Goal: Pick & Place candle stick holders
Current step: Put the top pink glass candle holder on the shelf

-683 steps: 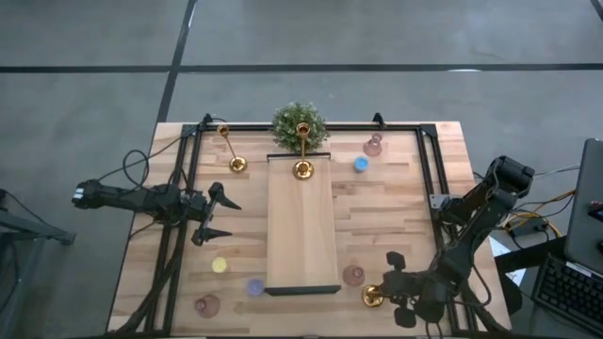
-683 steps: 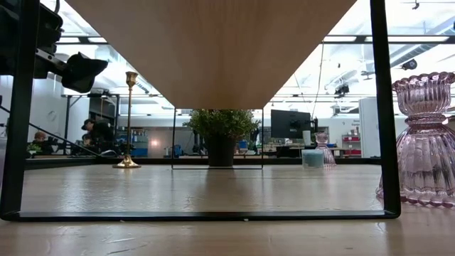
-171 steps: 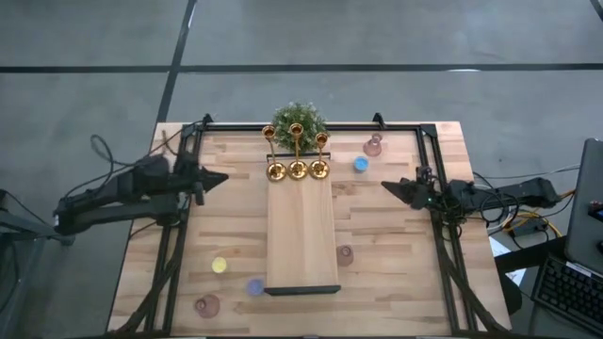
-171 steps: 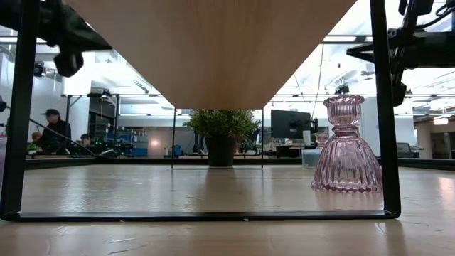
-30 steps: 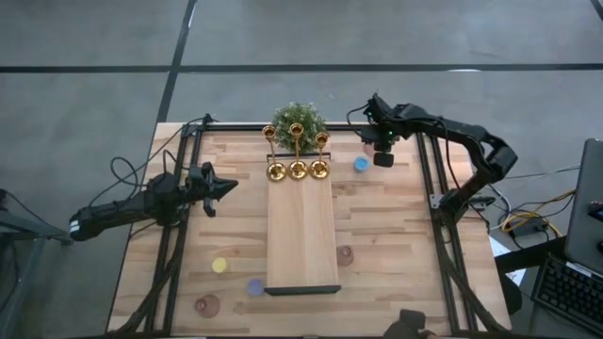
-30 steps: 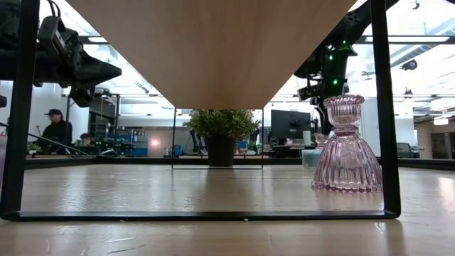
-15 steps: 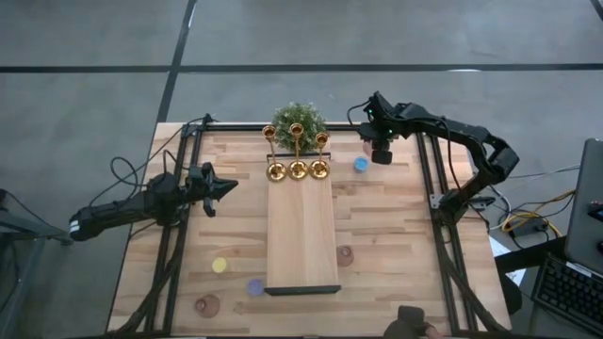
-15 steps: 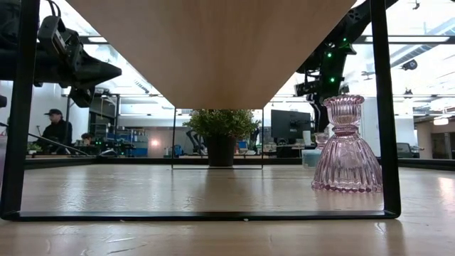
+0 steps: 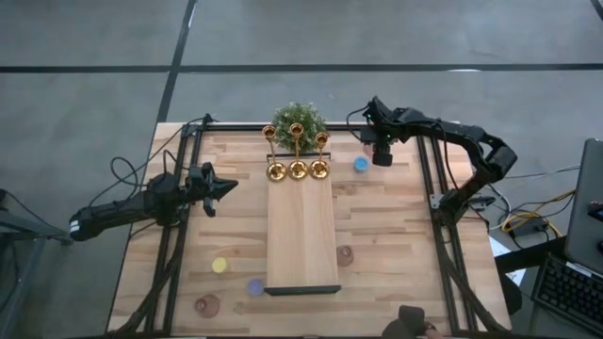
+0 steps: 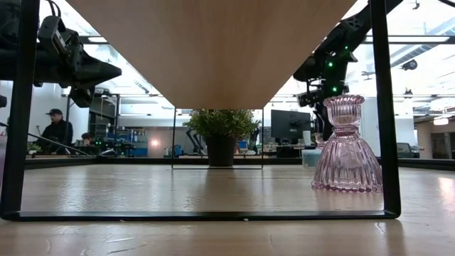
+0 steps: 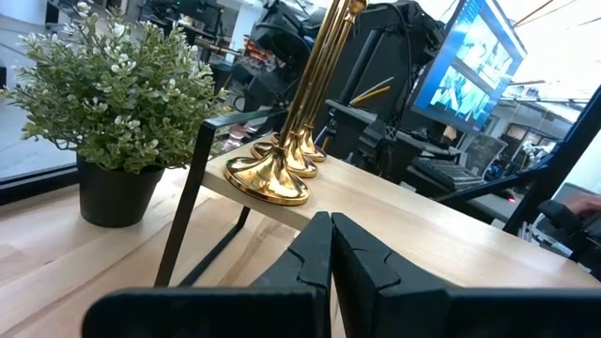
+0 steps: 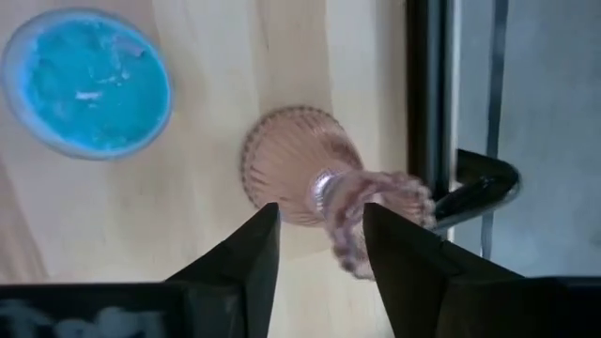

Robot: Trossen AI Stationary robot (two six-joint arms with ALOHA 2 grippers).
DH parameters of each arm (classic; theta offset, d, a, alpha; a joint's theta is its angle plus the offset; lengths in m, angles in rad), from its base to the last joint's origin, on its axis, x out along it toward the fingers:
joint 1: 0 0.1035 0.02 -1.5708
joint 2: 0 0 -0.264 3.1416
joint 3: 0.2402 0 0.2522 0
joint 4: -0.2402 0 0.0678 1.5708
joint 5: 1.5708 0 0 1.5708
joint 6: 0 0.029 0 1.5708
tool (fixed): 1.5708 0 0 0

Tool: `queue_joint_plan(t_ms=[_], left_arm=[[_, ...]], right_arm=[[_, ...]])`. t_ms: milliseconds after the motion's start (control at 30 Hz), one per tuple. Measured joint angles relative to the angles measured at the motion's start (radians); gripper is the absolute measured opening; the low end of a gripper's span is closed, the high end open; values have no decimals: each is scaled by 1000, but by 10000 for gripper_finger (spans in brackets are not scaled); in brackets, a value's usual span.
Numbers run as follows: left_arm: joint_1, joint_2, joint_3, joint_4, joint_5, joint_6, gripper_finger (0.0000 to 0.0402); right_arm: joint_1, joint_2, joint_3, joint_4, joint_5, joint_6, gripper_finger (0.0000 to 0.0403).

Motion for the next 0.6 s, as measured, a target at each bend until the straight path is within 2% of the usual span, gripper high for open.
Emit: queue_joint_plan(t_ms=[233,467,600], left_arm=[[0,0,0,0,0,0,10],[0,0,0,0,0,0,10],[0,0,0,0,0,0,10]], right_arm=[[0,-1,-34,14,2,0,102],[1,-2,-13,-24,-3,43,25],[2,2,11,-59,-7,64,23]])
